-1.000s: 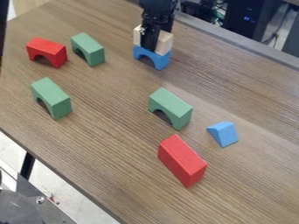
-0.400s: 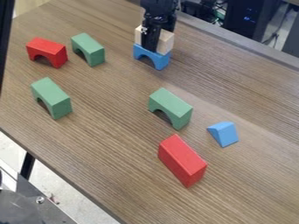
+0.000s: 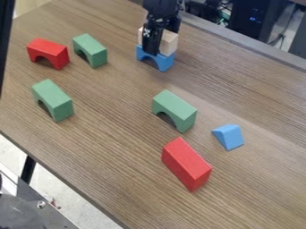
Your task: Put the white arc block on top of the blue arch block
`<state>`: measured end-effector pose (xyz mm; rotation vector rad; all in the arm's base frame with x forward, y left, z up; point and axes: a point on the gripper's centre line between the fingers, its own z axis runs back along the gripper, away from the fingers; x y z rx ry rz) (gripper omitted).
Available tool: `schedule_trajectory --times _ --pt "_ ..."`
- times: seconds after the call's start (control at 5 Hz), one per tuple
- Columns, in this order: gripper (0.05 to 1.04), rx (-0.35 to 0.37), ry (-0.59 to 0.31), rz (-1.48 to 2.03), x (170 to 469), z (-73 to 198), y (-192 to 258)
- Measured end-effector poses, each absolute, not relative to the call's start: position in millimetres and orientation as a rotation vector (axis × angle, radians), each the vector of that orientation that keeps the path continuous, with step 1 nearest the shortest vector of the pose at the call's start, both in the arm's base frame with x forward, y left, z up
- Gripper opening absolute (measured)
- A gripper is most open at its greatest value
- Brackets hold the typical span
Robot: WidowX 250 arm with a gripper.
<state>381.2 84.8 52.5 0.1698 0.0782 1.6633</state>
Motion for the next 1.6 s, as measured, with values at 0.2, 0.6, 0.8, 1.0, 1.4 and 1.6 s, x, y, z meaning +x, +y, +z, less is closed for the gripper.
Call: schedule_trajectory --times 0.2,0.6,0.8,1.0,1.4,1.6 --pt "0.999 0.163 0.076 1.649 373 62 85" --pt "0.999 0.105 0.057 1.631 371 82 80" --pt "0.999 0.068 0.028 1.612 363 100 84" --pt "0.999 0.001 -0.015 1.607 353 119 89" --pt "0.999 -0.090 -0.144 1.501 296 159 109" --pt "0.999 0.077 -0.231 1.257 259 158 105"
